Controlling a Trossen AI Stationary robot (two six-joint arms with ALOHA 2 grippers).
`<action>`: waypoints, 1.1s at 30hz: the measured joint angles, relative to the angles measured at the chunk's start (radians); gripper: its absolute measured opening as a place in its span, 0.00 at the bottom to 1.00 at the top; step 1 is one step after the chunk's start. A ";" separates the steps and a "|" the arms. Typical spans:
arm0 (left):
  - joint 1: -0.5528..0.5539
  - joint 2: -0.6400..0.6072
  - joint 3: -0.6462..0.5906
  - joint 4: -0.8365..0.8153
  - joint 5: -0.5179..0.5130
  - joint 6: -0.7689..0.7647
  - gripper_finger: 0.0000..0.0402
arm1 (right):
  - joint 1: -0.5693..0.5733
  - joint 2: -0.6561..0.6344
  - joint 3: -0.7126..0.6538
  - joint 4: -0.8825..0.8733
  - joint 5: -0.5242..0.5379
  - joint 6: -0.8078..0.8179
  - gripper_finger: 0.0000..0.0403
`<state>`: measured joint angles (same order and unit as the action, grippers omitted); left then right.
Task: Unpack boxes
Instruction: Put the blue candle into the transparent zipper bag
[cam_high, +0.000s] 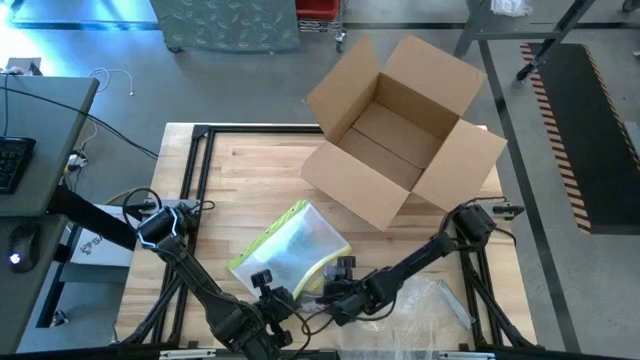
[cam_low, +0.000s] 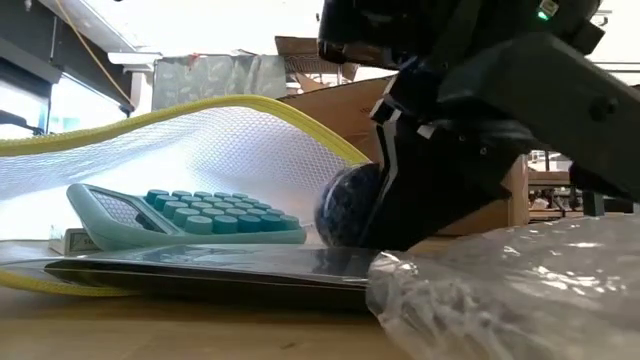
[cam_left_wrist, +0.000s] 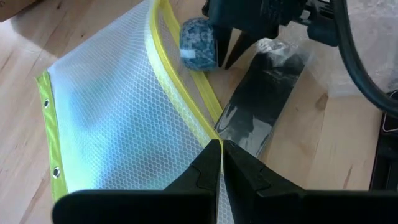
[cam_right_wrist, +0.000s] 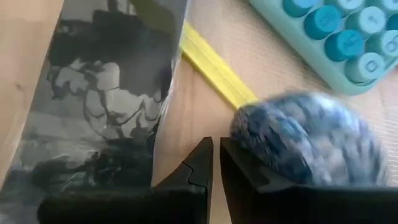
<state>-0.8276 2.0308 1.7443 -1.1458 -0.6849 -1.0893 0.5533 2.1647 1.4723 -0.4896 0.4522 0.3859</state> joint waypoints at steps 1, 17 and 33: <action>0.000 0.000 0.000 0.000 0.000 0.000 0.00 | -0.004 -0.004 0.000 0.000 0.002 0.006 0.03; -0.004 0.000 0.000 0.000 0.001 0.000 0.00 | 0.030 -0.173 0.000 -0.130 0.073 0.023 0.00; -0.013 0.000 0.000 0.015 0.001 -0.026 0.00 | 0.079 -0.235 -0.313 -0.037 -0.005 0.538 0.00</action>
<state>-0.8410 2.0308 1.7439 -1.1303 -0.6835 -1.1156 0.6321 1.9297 1.1596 -0.5265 0.4472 0.9234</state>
